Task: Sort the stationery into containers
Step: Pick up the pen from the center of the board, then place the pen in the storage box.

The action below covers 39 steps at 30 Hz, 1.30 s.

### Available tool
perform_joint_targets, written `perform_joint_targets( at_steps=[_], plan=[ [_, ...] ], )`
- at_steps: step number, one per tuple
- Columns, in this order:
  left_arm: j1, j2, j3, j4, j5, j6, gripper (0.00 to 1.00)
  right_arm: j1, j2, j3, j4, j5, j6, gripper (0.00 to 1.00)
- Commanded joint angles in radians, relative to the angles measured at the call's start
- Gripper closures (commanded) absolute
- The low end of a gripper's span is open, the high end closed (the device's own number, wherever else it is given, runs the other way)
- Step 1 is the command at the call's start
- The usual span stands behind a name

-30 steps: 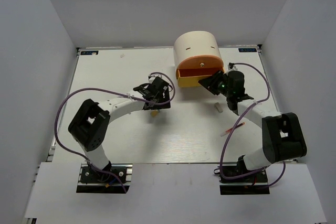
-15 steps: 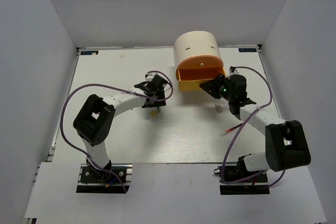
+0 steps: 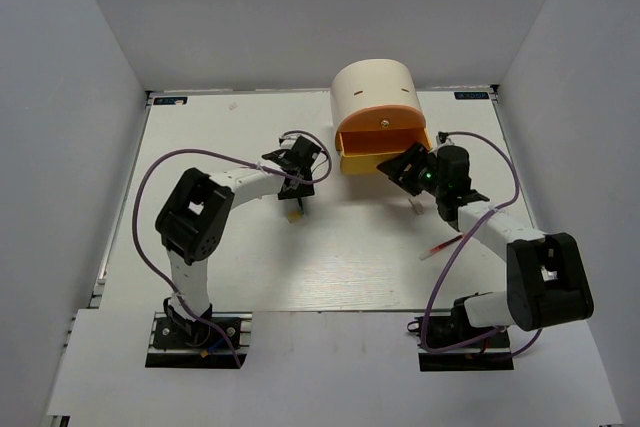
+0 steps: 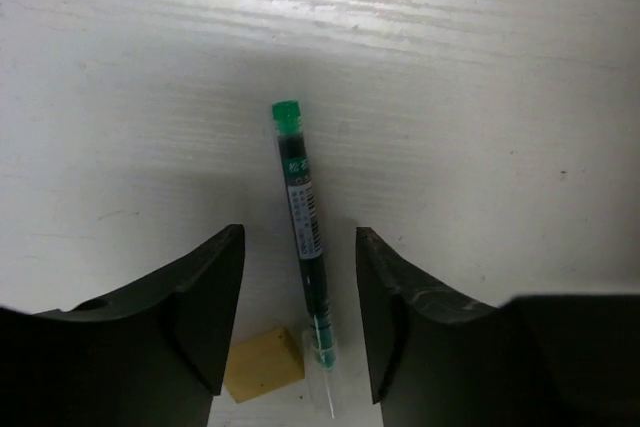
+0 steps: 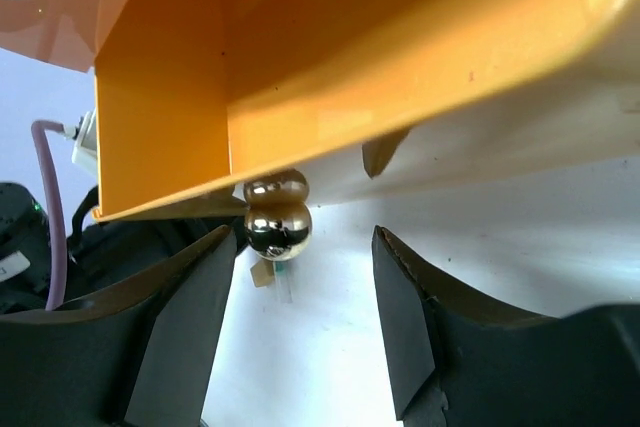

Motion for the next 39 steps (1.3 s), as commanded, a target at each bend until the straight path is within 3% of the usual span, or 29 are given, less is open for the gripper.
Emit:
perform_joint_targets(
  at_steps=[1,5,10,17,21,23,24,31,39],
  plan=[
    [0.008,0.019,0.052,0.019,0.013,0.003,0.44,-0.012,-0.041,-0.010,-0.025,-0.018,-0.027,0.37],
    [0.008,0.051,0.082,-0.026,0.013,0.025,0.53,-0.027,-0.075,-0.026,-0.081,-0.043,-0.048,0.42],
    [0.008,0.061,0.082,-0.058,-0.001,0.045,0.72,-0.055,-0.156,-0.041,-0.149,-0.063,-0.090,0.50],
    [0.008,-0.016,0.021,-0.023,-0.001,0.063,0.99,-0.093,-0.246,-0.032,-0.201,-0.148,-0.304,0.61],
    [-0.001,-0.142,0.021,0.068,0.029,0.138,1.00,-0.102,-0.237,0.000,-0.299,-0.208,-0.546,0.73],
    [-0.010,-0.197,0.021,0.141,0.066,0.175,1.00,-0.117,-0.198,0.048,-0.397,-0.211,-0.625,0.86],
    [-0.010,-0.250,0.021,0.167,0.085,0.216,1.00,-0.136,-0.169,0.062,-0.445,-0.243,-0.674,1.00],
    [-0.019,-0.465,-0.059,0.537,0.396,0.410,1.00,-0.167,-0.231,0.045,-0.493,-0.380,-0.999,1.00],
    [-0.019,-0.352,0.081,0.707,0.667,0.592,1.00,-0.173,-0.280,0.010,-0.519,-0.463,-1.170,1.00]
  ],
)
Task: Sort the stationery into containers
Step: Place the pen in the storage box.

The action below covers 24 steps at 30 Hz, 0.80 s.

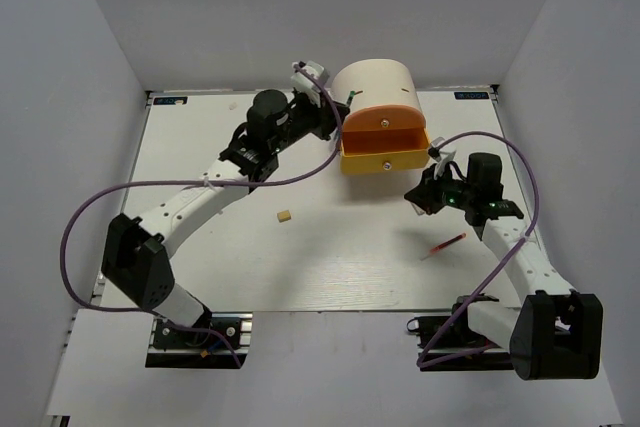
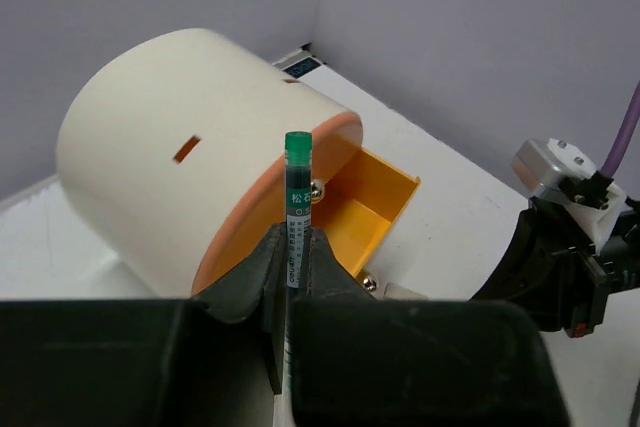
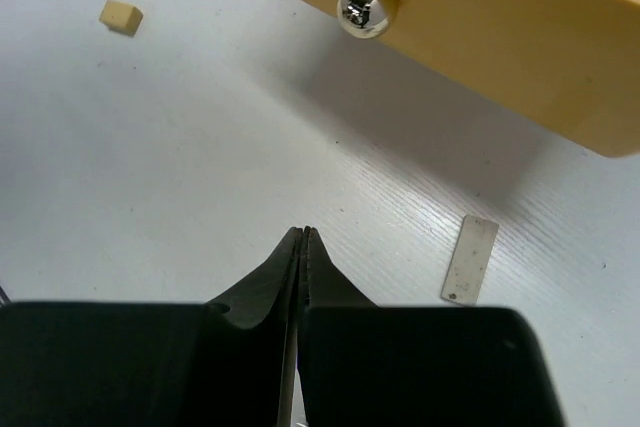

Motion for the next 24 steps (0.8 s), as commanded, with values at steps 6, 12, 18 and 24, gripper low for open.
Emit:
perform_joint_targets(
  at_steps=[6,12,18,24],
  plan=[
    [-0.001,0.148,0.016,0.354,0.232,0.201,1.00,-0.012,-0.038,-0.012,-0.040,-0.067,-0.222,1.00],
    [-0.001,0.232,0.088,0.381,0.244,0.224,1.00,-0.021,-0.073,-0.021,-0.081,-0.065,-0.293,1.00],
    [-0.020,0.299,0.107,0.390,0.253,0.224,0.96,-0.026,-0.092,-0.035,-0.085,-0.062,-0.293,1.00],
    [-0.029,0.320,0.117,0.381,0.229,0.224,0.70,-0.036,-0.106,-0.016,-0.115,-0.047,-0.371,0.72]
  ],
)
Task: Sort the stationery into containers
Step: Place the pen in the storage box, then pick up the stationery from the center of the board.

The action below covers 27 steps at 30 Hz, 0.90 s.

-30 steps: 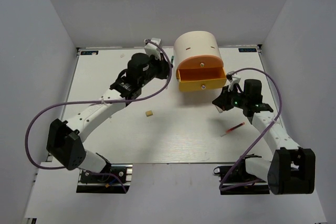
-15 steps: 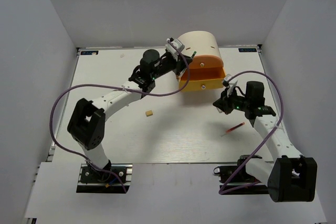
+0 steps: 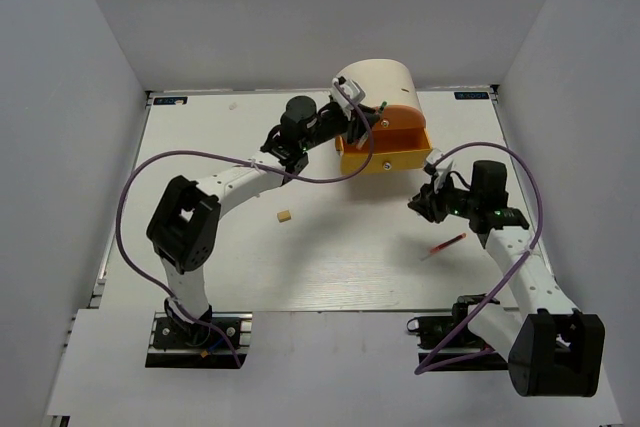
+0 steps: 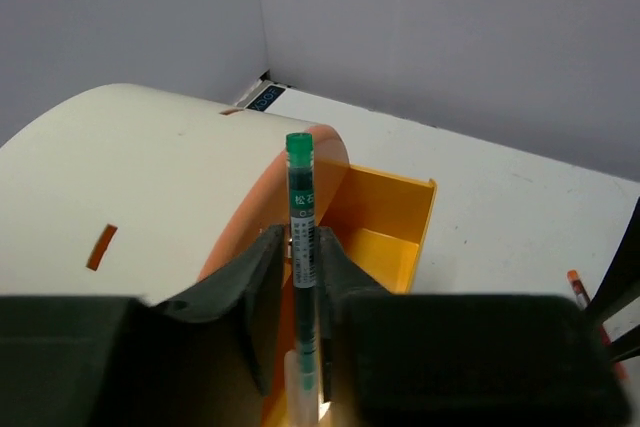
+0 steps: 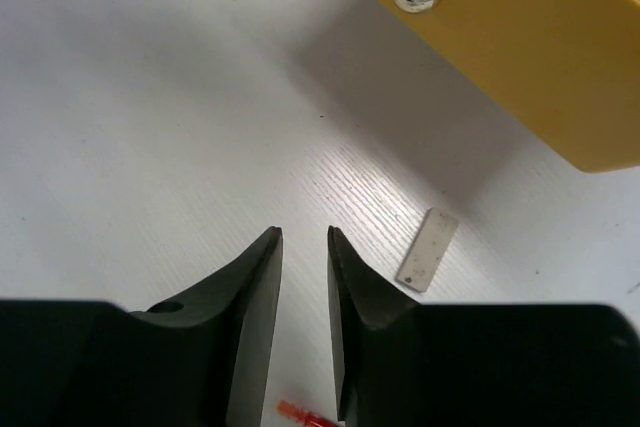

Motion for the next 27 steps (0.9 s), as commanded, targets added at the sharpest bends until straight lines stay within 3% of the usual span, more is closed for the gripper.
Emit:
perform_joint_targets(
  at_steps=[1,3,6,14,15,19,23,27],
  plan=[
    [-0.007,-0.009,0.056,0.021,0.004,0.007,0.65,-0.011,-0.026,0.016,-0.021,0.000,-0.105,0.68],
    [-0.018,-0.018,0.072,-0.003,-0.005,0.007,0.52,-0.018,-0.019,0.038,-0.052,-0.006,-0.179,0.57],
    [-0.027,-0.038,0.098,-0.014,-0.023,0.007,0.40,-0.024,0.017,0.084,-0.131,-0.023,-0.309,0.51],
    [-0.036,-0.181,0.077,-0.039,-0.078,-0.054,0.30,-0.060,0.126,0.209,-0.412,-0.089,-0.711,0.46],
    [-0.036,-0.207,0.051,-0.068,-0.094,-0.068,0.28,-0.067,0.133,0.214,-0.493,-0.089,-0.939,0.46],
    [-0.026,-0.395,-0.066,-0.197,-0.186,-0.118,0.19,-0.096,0.176,0.228,-0.749,0.003,-1.373,0.46],
    [-0.013,-0.540,-0.257,-0.316,-0.293,-0.161,0.17,-0.125,0.277,0.283,-0.893,0.032,-1.521,0.46],
    [-0.013,-0.705,-0.458,-0.436,-0.399,-0.241,0.14,-0.140,0.339,0.297,-0.932,0.089,-1.595,0.41]
  ],
)
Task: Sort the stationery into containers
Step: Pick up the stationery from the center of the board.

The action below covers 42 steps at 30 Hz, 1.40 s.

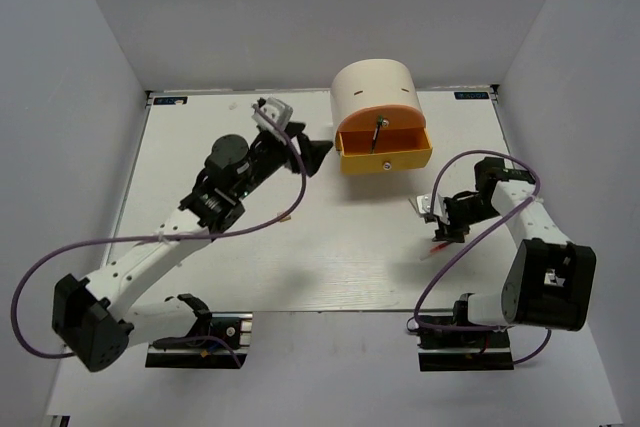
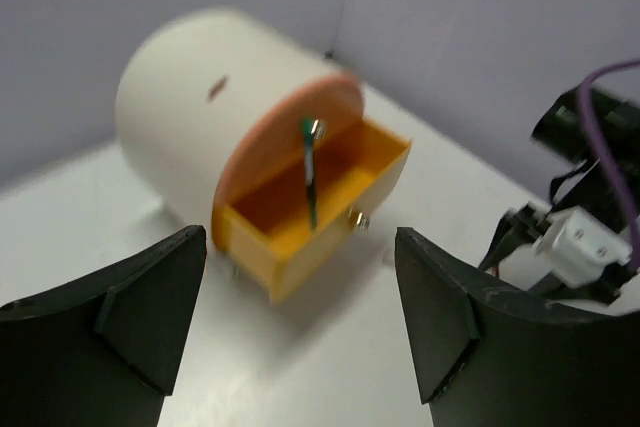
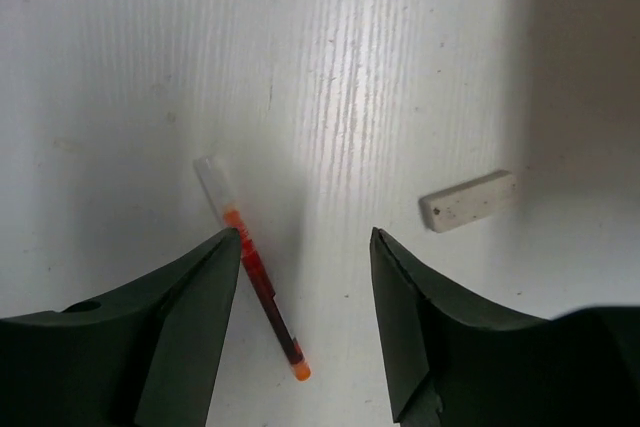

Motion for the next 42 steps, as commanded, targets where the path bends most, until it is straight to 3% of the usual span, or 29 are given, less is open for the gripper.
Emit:
perform_joint_targets(
  at_steps=[1,6,9,13,16,25,29,32,33,36,38,42],
  plan=[
    [0.004,-0.106,-0.128,-0.212,-0.160,-0.104,0.14,-0.016,0.019,0.037,-0.123,0.058,-0.228,0.39],
    [0.004,-0.213,-0.282,-0.313,-0.268,-0.277,0.06,-0.016,0.052,0.025,-0.135,0.120,-0.280,0.37],
    [0.004,-0.234,-0.325,-0.334,-0.291,-0.333,0.06,-0.013,0.069,0.007,-0.128,0.148,-0.299,0.36],
    [0.004,-0.244,-0.345,-0.343,-0.300,-0.365,0.06,-0.005,0.076,-0.049,-0.065,0.191,-0.285,0.36],
    [0.004,-0.234,-0.345,-0.354,-0.311,-0.365,0.04,0.004,0.070,-0.112,0.076,0.209,-0.254,0.36],
    [0.004,-0.192,-0.345,-0.397,-0.329,-0.460,0.04,0.027,0.116,-0.165,0.217,0.259,-0.159,0.40],
    [0.004,-0.153,-0.345,-0.418,-0.339,-0.564,0.02,0.035,0.138,-0.171,0.236,0.283,-0.144,0.46],
    [0.004,-0.112,-0.345,-0.418,-0.310,-0.612,0.02,0.043,0.164,-0.153,0.199,0.305,-0.145,0.64],
    [0.004,-0.101,-0.345,-0.429,-0.309,-0.612,0.02,0.043,0.170,-0.147,0.187,0.312,-0.138,0.78],
    [0.004,-0.060,-0.324,-0.454,-0.300,-0.640,0.02,0.041,0.193,-0.095,0.101,0.296,-0.138,0.95],
    [0.004,-0.041,-0.311,-0.467,-0.300,-0.640,0.02,0.038,0.182,-0.039,0.005,0.262,-0.144,0.99],
    [0.004,-0.006,-0.288,-0.507,-0.300,-0.640,0.02,0.044,0.124,0.104,-0.174,0.023,-0.122,1.00]
  ],
)
